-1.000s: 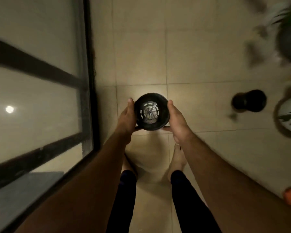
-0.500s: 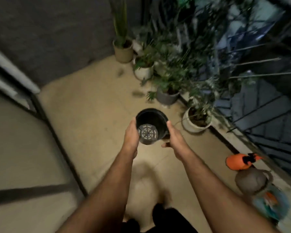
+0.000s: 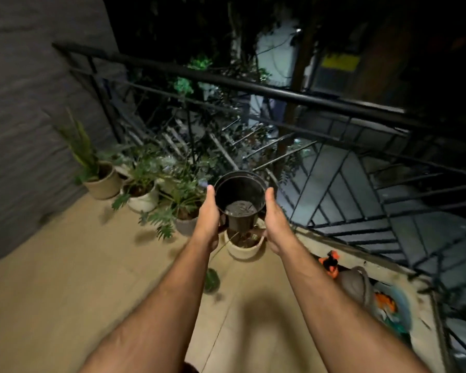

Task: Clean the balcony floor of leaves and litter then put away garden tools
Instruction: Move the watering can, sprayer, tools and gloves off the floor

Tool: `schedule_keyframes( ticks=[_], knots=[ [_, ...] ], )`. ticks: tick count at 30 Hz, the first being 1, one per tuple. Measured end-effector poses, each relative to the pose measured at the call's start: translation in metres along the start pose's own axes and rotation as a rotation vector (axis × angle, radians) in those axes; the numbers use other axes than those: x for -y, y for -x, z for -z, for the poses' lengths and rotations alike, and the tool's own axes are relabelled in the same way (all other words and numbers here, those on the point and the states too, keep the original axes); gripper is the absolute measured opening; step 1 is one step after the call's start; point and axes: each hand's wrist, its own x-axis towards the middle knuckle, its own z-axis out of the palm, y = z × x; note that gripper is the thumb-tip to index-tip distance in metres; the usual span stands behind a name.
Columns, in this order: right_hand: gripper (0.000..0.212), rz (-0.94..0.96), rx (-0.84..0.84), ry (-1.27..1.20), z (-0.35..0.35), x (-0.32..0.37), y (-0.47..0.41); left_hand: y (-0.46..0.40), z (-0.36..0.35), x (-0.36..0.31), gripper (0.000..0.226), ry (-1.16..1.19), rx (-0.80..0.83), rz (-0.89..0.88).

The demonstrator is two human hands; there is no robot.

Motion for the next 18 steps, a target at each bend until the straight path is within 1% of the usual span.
schedule_keyframes(
  ticks=[2,4,5,6,9,12,15,17,18],
  knots=[
    [0.098,0.017,-0.023,-0.026,0.009,0.011,-0.007,-0.019,-0.014,-0.003,0.062,-0.03,0.067,-0.023],
    [0.075,0.038,-0.08,-0.059,0.02,0.019,-0.018,-0.036,-0.031,-0.009,0.059,-0.051,0.109,-0.05],
    [0.068,0.058,-0.111,-0.058,0.027,0.022,-0.025,-0.047,-0.041,-0.009,0.059,-0.059,0.141,-0.057],
    [0.066,0.059,-0.137,-0.066,0.033,0.025,-0.029,-0.059,-0.049,-0.008,0.059,-0.081,0.173,-0.062],
    [0.071,0.087,-0.22,-0.072,0.046,0.031,-0.044,-0.083,-0.071,-0.012,0.059,-0.12,0.262,-0.038],
    [0.068,0.113,-0.315,-0.107,0.063,0.038,-0.063,-0.109,-0.098,-0.013,0.061,-0.149,0.327,0.0],
    [0.065,0.086,-0.378,-0.181,0.081,0.036,-0.074,-0.128,-0.124,-0.005,0.057,-0.168,0.39,0.046],
    [0.069,0.058,-0.395,-0.243,0.094,0.03,-0.082,-0.138,-0.136,0.004,0.052,-0.202,0.429,0.054],
    [0.076,0.041,-0.401,-0.268,0.101,0.027,-0.088,-0.147,-0.144,0.01,0.052,-0.23,0.45,0.065]
  ],
)
